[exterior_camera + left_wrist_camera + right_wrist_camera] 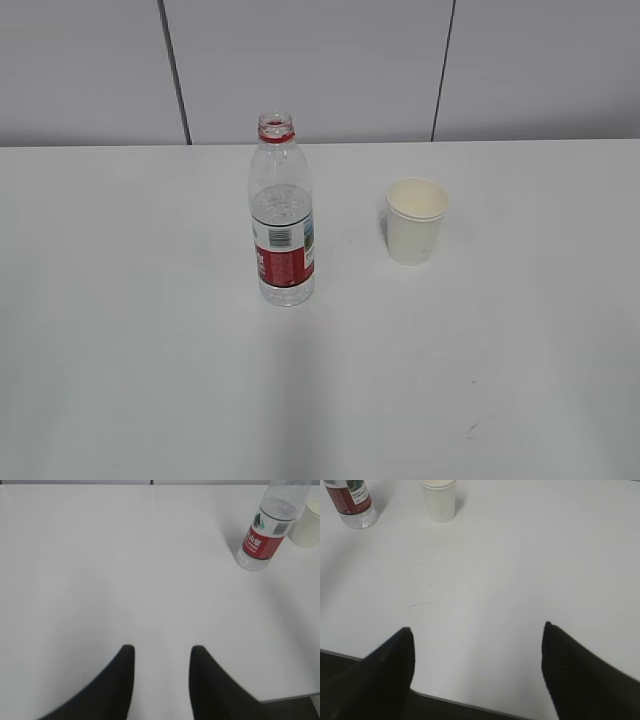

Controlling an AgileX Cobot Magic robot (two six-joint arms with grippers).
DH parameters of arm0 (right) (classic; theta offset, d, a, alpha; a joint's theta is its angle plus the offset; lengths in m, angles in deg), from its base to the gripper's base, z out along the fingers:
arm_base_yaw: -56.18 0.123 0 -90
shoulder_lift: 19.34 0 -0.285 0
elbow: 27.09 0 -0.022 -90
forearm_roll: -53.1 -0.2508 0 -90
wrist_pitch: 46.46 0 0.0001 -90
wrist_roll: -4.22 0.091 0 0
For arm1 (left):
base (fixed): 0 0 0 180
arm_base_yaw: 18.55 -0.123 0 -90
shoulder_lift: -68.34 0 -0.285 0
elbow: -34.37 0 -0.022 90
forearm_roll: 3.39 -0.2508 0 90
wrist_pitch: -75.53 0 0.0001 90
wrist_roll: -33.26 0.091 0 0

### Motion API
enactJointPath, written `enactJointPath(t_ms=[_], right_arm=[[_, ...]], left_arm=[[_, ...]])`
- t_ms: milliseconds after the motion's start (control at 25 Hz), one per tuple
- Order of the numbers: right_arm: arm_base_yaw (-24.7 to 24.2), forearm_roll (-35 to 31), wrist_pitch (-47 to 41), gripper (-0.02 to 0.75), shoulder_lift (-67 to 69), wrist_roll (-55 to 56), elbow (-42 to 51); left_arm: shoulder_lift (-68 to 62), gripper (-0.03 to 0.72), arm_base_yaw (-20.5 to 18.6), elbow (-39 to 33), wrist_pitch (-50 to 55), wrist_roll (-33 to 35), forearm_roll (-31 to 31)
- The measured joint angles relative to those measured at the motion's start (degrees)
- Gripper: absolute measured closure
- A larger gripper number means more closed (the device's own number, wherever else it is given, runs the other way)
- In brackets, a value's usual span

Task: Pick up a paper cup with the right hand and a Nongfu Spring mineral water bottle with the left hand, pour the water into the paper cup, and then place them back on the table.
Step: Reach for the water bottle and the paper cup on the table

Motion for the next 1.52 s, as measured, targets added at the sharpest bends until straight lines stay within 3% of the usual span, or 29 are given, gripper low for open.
enactJointPath(t_ms=[1360, 1520], right_arm=[[0.00, 0.00, 0.00, 0.148, 0.00, 0.00, 0.00], [0.00, 0.00, 0.00, 0.148, 0.00, 0.11, 0.00]], left_arm=[[0.00, 0.449, 0.00, 0.00, 0.00, 0.00, 0.00], [0.00, 0.383, 0.00, 0.00, 0.00, 0.00, 0.00]])
